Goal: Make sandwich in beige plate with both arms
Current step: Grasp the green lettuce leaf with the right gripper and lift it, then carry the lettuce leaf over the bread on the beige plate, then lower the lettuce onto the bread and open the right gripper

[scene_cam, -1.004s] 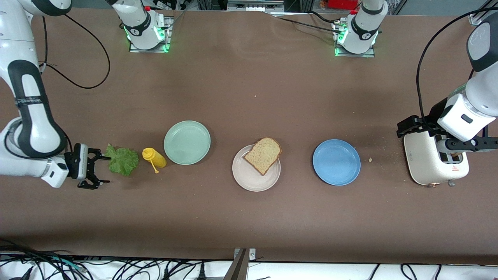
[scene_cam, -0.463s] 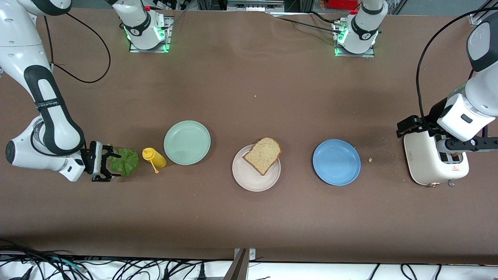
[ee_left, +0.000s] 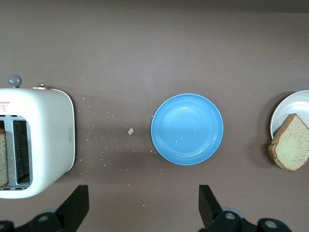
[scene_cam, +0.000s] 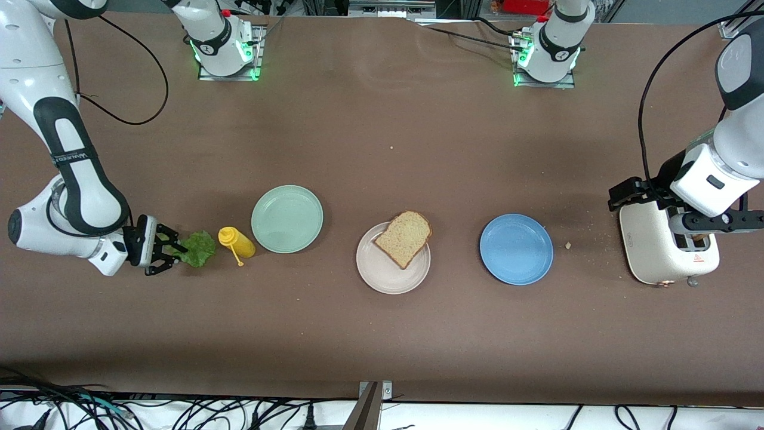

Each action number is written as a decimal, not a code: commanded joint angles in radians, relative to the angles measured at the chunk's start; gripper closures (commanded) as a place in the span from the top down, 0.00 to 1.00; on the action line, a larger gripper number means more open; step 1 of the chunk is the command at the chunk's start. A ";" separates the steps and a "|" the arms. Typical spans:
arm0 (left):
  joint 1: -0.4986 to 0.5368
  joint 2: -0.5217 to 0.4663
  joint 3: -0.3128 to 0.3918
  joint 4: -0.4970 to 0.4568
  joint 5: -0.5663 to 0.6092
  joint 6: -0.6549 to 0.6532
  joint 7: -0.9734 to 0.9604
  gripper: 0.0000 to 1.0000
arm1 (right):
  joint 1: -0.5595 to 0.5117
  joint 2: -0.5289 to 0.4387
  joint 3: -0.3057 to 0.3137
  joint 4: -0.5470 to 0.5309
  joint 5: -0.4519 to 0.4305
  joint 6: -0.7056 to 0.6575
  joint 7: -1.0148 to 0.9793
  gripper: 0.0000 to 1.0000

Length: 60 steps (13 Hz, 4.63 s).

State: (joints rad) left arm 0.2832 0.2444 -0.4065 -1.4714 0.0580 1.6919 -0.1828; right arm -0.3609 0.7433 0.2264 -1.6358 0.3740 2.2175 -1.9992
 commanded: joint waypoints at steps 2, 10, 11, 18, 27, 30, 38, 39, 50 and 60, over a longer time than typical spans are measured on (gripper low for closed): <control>0.002 -0.008 -0.003 0.010 0.000 -0.015 0.016 1.00 | 0.031 -0.172 -0.006 -0.044 -0.100 -0.111 0.179 0.00; 0.002 -0.008 -0.002 0.010 0.000 -0.015 0.016 1.00 | 0.172 -0.441 -0.009 0.019 -0.116 -0.465 0.525 0.00; 0.002 -0.008 0.000 0.010 0.000 -0.015 0.016 1.00 | 0.200 -0.443 -0.012 0.043 -0.118 -0.522 0.592 0.00; 0.002 -0.008 -0.002 0.010 0.000 -0.015 0.016 1.00 | 0.601 -0.397 -0.122 0.207 -0.104 -0.541 1.211 0.00; 0.002 -0.008 0.000 0.010 0.000 -0.015 0.016 1.00 | 0.973 -0.132 -0.193 0.463 -0.049 -0.309 1.854 0.00; 0.002 -0.008 0.000 0.010 0.000 -0.015 0.016 1.00 | 1.077 0.005 -0.210 0.579 -0.049 -0.181 2.104 0.00; 0.002 -0.008 0.000 0.010 0.000 -0.015 0.016 1.00 | 1.073 0.129 -0.203 0.548 -0.059 0.002 2.163 0.00; 0.002 -0.008 0.000 0.010 0.000 -0.015 0.016 1.00 | 1.067 0.136 -0.203 0.541 -0.060 0.011 2.148 0.00; 0.002 -0.008 0.002 0.010 -0.001 -0.015 0.016 1.00 | 1.025 0.254 -0.222 0.539 -0.055 0.152 2.024 0.00; 0.002 -0.008 0.000 0.010 0.000 -0.015 0.016 1.00 | 0.993 0.240 -0.279 0.525 -0.052 0.137 1.694 1.00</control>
State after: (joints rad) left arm 0.2835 0.2443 -0.4064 -1.4713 0.0580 1.6914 -0.1828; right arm 0.6246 0.9853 -0.0459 -1.1140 0.3079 2.3628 -0.2833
